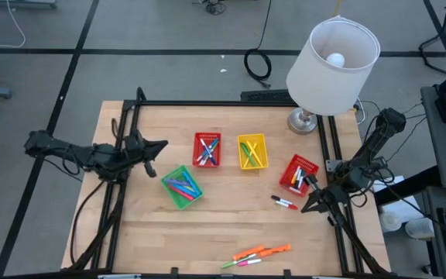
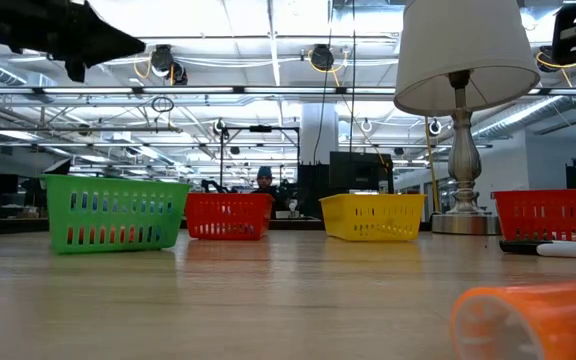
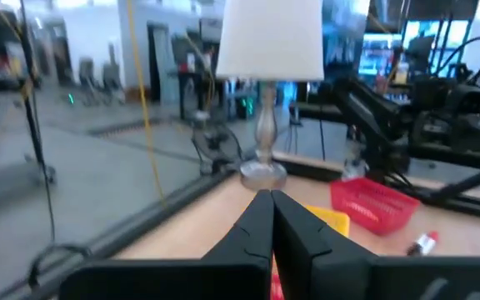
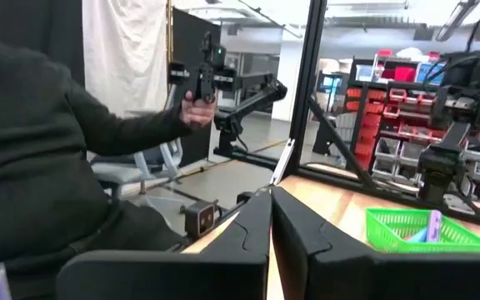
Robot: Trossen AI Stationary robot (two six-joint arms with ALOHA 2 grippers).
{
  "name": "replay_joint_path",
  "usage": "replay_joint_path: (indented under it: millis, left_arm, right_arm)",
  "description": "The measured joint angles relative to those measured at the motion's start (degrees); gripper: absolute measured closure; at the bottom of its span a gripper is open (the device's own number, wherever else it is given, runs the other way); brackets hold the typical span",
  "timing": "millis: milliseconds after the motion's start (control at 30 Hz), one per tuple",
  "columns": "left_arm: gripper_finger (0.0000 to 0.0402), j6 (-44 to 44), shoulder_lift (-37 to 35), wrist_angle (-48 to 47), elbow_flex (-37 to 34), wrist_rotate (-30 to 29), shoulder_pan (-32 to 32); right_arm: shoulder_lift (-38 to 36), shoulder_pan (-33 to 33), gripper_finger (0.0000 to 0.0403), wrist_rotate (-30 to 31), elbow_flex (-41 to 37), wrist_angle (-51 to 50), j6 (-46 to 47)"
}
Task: Pick & Place Markers
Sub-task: Put the right orange highlighter into the green bin
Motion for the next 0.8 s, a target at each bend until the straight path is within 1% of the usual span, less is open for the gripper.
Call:
replay_joint_path:
  millis: [67, 167, 233, 267, 333, 400, 500, 567, 633, 733, 800]
  left_arm:
    - [0.0399, 3.9, 0.0, 4.9, -1.4, -1.8, -2.3]
    - [0.04, 9.1, 0.0, 11.8, -3.6, -2.4, -5.3]
    - [0.0399, 13.7, 0.1, 18.4, -6.0, -2.7, -6.3]
    - [0.0399, 16.2, 0.1, 23.0, -7.5, -2.3, -6.2]
    - [0.04, 20.7, 0.1, 33.8, -10.9, 0.4, -5.7]
    - [0.04, 23.4, 0.1, 40.9, -13.9, 2.6, -4.7]
    - [0.04, 25.4, 0.2, 36.7, -13.2, 2.1, -3.0]
    - [0.04, 25.3, 0.2, 34.6, -12.4, 1.7, -2.0]
    - [0.04, 25.4, -0.1, 32.4, -11.9, 2.9, -1.5]
    - [0.04, 25.4, 0.1, 24.8, -11.2, 7.1, 0.1]
    - [0.04, 24.1, 0.1, 19.1, -10.5, 11.3, 2.6]
  right_arm:
    - [0.0, 0.0, 0.0403, 0.0, 0.0, 0.8, 0.2]
    - [0.0, 0.0, 0.0403, 0.0, 0.0, 1.4, 0.2]
    - [0.0, 0.0, 0.0403, 0.2, 0.0, 1.7, -0.7]
    - [0.0, 0.0, 0.0403, 0.3, 0.0, 2.1, -1.7]
    - [0.0, 0.0, 0.0403, 0.3, 0.0, 3.1, -5.2]
    - [0.0, 0.0, 0.0403, 1.3, 0.0, 5.4, -9.8]
    - [-0.1, -0.1, 0.0403, 3.9, 0.0, 8.0, -14.9]
    - [-0.1, -0.1, 0.0403, 5.5, 0.0, 8.0, -15.9]
    - [0.0, -0.1, 0.0403, 6.1, 0.0, 7.6, -15.9]
    - [0.1, -0.1, 0.0403, 6.1, 0.0, 7.3, -15.0]
    - [0.3, -0.1, 0.0403, 6.0, 0.0, 7.3, -13.9]
